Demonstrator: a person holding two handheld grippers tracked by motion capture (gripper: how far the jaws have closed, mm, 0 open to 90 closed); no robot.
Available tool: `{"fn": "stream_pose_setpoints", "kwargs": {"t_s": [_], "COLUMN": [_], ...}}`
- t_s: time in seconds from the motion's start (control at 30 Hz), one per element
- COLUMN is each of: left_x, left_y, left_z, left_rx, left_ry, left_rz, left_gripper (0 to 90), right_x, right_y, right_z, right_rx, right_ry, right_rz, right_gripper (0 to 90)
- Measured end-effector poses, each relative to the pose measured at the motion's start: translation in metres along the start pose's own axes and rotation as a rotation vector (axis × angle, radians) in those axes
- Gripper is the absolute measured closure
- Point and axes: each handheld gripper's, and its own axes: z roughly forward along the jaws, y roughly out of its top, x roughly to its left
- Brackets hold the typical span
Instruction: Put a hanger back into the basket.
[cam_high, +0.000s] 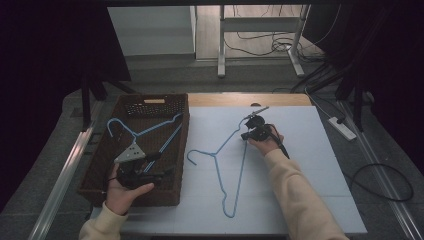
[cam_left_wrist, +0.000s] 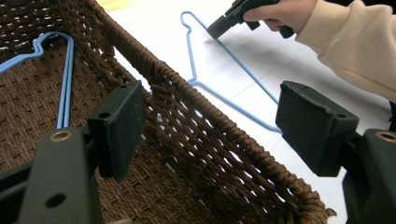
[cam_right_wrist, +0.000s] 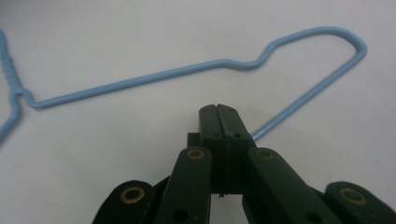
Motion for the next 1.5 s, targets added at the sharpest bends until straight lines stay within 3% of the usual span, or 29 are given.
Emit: {"fn": "stream_pose_setpoints", "kwargs": {"t_s": [0.27, 0.5, 1.5], "left_x": [0.000, -0.001, -0.003], "left_y": [-0.001, -0.001, 0.001], "left_z": [-0.001, -0.002, -0.001], "left_rx": [-0.002, -0.002, -0.006], "left_ry": [0.000, -0.002, -0.002], "left_rz": [-0.006, -0.003, -0.004], "left_gripper": [24.9, 24.9, 24.8], "right_x": [0.003, 0.007, 0.003], "right_y": [-0.002, -0.009, -0.074], "right_z": [0.003, -0.005, -0.056], "right_rx": [0.036, 0.075, 0.104], "right_ry": [-0.035, -0.063, -0.116], "right_rz": [-0.023, -0.048, 0.051], "right_gripper": [90.0, 90.0, 90.0]}}
